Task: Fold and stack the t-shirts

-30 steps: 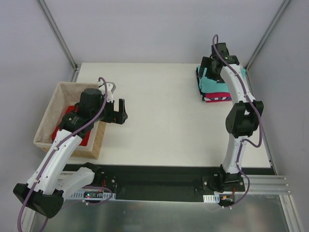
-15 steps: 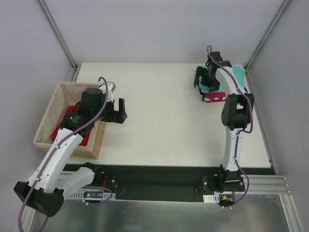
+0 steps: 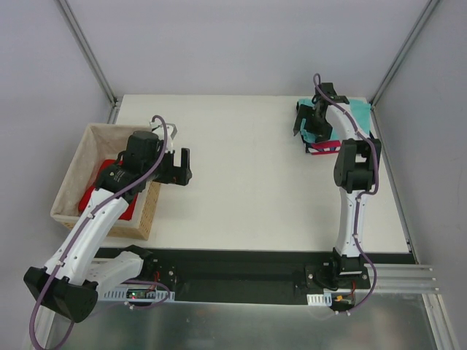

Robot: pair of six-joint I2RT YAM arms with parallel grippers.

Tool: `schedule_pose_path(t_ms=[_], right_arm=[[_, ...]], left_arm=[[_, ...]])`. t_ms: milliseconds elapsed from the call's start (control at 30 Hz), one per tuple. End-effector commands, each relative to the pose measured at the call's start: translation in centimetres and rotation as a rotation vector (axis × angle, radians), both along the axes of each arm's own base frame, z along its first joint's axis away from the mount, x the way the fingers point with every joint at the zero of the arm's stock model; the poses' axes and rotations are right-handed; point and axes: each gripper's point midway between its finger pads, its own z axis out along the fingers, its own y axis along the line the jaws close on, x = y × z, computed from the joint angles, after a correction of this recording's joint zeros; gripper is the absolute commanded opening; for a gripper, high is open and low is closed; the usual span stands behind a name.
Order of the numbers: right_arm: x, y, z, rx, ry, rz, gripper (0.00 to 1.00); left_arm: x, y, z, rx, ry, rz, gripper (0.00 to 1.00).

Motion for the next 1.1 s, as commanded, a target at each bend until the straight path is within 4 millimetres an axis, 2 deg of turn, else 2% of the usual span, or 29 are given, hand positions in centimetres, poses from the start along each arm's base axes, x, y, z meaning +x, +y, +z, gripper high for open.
schedule_pose_path(t_ms=[0,33,267,433,467,500,633,800,967,1033,1067], right_arm=[[-0.1,-1.1,-2.5,-0.007,0.052,-0.020,0.97],[-0.3,-1.0,-2.8,0.006,0.066,-0.020,0.96],[1.4,-3.1,-2.0,0.016,0.041,-0.070,0.97],[2.8,-3.3,-1.9,0.059,0.016,-0.085,0.97],[3.0,-4.6,-1.9,0.065,0.010,-0.110,0.97],[3.2,-4.7,-2.2,0.067,0.014,-0.112,0.97],[4.5,-5.4,-1.8,0.112,-0.017,-0.142,0.96],[5.8,-7.1,-1.3,0.150,-0.064,-0.207,0.97],[6.0,-7.9,-1.1,0.166,-0.074,-0.225,0.97],[5.8,-7.6,-0.6,0.175,-0.081,-0.216,0.97],[5.7,-7.4,1.6,0.180,-0.115,-0.210,0.97]], left_arm=[[0.8,0.1,1.0,0.026,-0.040,-0.001,0.99],[0.9,0.0,0.9,0.027,-0.035,0.000,0.99],[1.1,0.1,0.8,0.036,-0.027,0.002,0.99],[1.3,0.0,0.7,0.041,-0.019,0.003,0.99],[1.4,0.0,0.7,0.042,-0.018,0.004,0.99],[1.4,0.0,0.8,0.042,-0.018,0.002,0.99],[1.6,0.0,0.6,0.052,-0.010,0.006,0.99],[1.8,0.1,0.5,0.061,-0.002,0.012,0.99],[2.0,0.1,0.3,0.067,0.004,0.015,0.99],[1.9,0.1,0.4,0.064,0.003,0.015,0.99],[2.0,0.0,0.6,0.058,-0.001,0.015,0.99]])
